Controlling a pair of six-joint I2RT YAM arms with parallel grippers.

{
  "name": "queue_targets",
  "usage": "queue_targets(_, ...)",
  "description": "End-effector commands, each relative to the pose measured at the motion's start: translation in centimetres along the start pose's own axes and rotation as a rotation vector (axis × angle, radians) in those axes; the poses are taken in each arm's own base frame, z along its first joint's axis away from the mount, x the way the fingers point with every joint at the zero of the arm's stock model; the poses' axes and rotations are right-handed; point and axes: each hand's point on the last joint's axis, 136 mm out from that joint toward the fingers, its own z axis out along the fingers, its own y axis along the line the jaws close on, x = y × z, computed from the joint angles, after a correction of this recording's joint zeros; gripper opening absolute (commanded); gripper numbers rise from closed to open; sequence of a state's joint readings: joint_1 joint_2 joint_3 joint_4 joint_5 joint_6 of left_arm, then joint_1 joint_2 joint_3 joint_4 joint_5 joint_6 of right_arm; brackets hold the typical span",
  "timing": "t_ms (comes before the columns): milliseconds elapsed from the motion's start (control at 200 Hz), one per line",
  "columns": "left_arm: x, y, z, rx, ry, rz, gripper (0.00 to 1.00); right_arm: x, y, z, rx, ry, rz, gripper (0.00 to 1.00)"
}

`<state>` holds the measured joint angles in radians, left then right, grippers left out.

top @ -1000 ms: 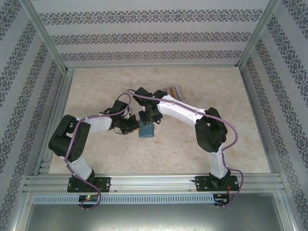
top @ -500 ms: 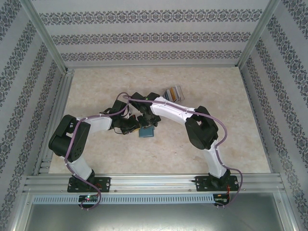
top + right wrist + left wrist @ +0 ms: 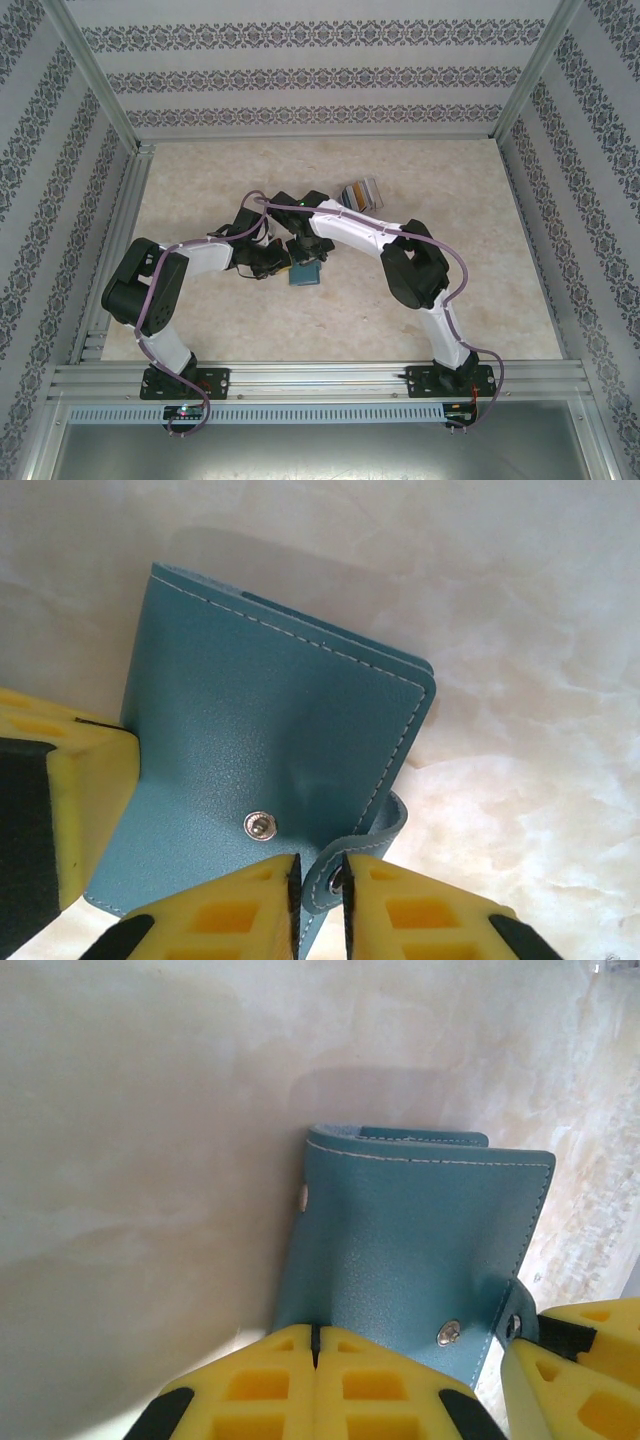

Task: Put the credit cards into the card holder
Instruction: Close the button on the card holder.

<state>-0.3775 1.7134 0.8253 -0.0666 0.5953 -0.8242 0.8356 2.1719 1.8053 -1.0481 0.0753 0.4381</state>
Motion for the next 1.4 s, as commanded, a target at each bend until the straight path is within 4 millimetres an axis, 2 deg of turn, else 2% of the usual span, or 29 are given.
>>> queue_targets(0,0.4,1.4,1.3,-0.036,0.014,-0.006,0.03,0.2,-0.2,0.0,0.043,0.01,-0.019,0.16)
queue_targets(245,0.3,1.3,1.2,-0.033,0.011,-0.006,0.03,0.3,-0.7,-0.6,0.05,-0.009,-0.014,0.0)
queue_targets(405,0.4,1.3,1.3,-0.031,0.014,-0.008,0.03,-0.4,0.3,-2.5,-0.051,-0.096,0.008,0.0)
queue_targets(565,0.4,1.4,1.5,-0.029,0.017,-0.012,0.03,-0.9,1.6,-3.1,-0.137,-0.126,0.017,0.0)
queue_targets(734,0.4,1.4,1.5,-0.03,0.017,-0.012,0.03,-1.0,2.3,-1.8,-0.174,-0.106,0.022,0.0)
queue_targets(949,0.5,1.5,1.6,-0.029,0.019,-0.014,0.03,-0.9,1.4,-0.1,-0.137,-0.082,0.036,0.0)
queue_targets(1394,0.4,1.5,1.7,-0.032,0.024,-0.012,0.03,-1.1,1.9,1.3,-0.176,-0.062,0.05,0.0)
